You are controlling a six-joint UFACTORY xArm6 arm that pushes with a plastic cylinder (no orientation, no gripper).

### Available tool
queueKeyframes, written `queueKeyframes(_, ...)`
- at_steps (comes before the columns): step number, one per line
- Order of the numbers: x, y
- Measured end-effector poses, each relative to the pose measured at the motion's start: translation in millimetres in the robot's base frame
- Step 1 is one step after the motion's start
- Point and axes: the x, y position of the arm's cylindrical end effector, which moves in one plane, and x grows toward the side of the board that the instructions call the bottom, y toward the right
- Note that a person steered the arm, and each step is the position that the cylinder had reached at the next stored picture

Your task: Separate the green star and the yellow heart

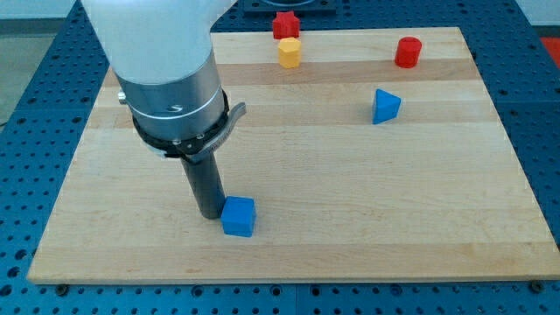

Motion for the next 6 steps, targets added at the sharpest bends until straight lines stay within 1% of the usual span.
queueKeyframes(1, -29, -21)
queueKeyframes(5, -221, -31)
queueKeyframes(6, -243, -58)
